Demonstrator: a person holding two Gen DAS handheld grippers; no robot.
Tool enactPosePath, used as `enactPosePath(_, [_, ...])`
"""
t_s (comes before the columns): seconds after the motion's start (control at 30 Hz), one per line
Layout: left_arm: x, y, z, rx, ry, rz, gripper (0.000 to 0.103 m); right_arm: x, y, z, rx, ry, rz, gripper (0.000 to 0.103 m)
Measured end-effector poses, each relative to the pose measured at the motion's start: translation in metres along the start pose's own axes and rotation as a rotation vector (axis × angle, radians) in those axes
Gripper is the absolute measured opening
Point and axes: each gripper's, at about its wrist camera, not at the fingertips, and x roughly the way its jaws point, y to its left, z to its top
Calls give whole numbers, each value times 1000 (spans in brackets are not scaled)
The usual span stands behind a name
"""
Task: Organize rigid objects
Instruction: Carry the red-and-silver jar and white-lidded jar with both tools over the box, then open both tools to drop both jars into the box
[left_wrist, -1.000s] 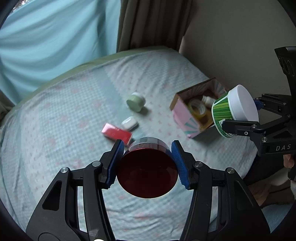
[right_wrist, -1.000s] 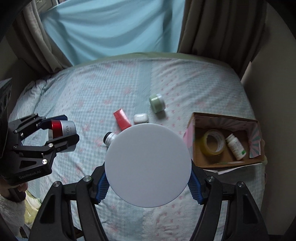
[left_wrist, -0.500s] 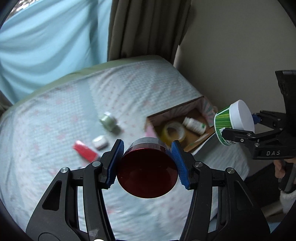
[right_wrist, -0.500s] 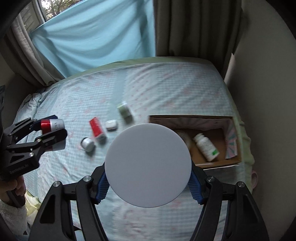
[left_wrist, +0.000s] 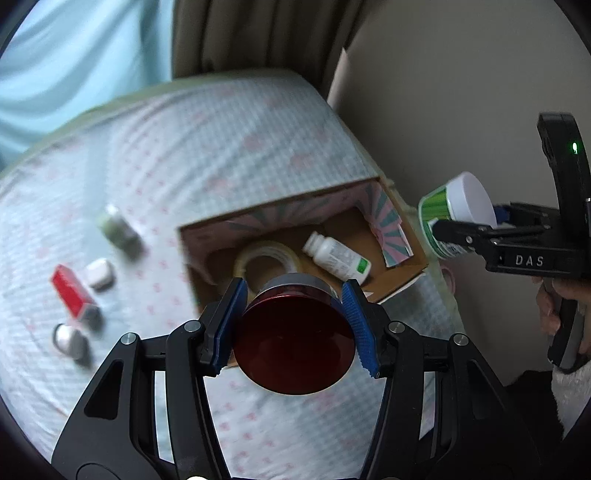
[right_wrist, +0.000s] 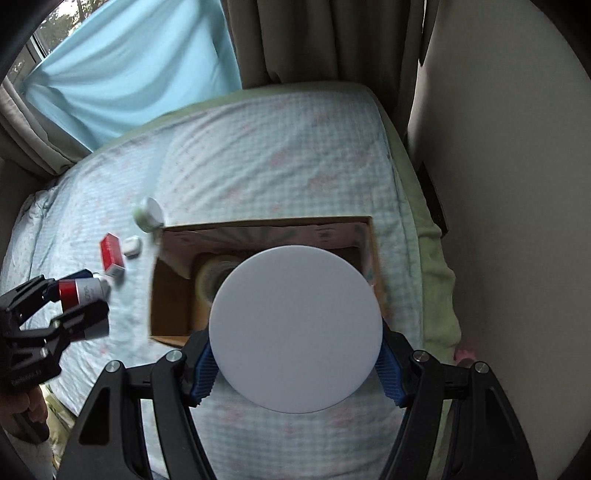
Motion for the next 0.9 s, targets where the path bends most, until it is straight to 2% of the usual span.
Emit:
enactPosePath(0.2, [73,-24,9,21,97,-1,50,55,-22,9,-80,38,26,67])
enactPosePath(0.43, [150,-39,10,43,195,-8,50,111,-30,17,-207,22,53,67])
enactPosePath(0.6, [179,-49,2,84,241,0,50,131,-29,18,-276,-1,62,67])
enactPosePath(0.77, [183,-60,0,134,261,0,50,133,-30,19,-266,-27,82,69])
enactPosePath(0.8, [180,-63,1,146,256,-5,57,130,-31,21,-250,-48,93,84])
enactPosePath(0.83, [178,-65,1,152,254,-12,84,127,-33,22,-238,-62,117,90])
enactPosePath(0.87, [175,-66,2,157,250,-16,102,120,-36,24,-208,-89,148,102])
enactPosePath(0.9, [170,-67,2,161,234,-16,103,117,-37,26,-193,-103,144,103])
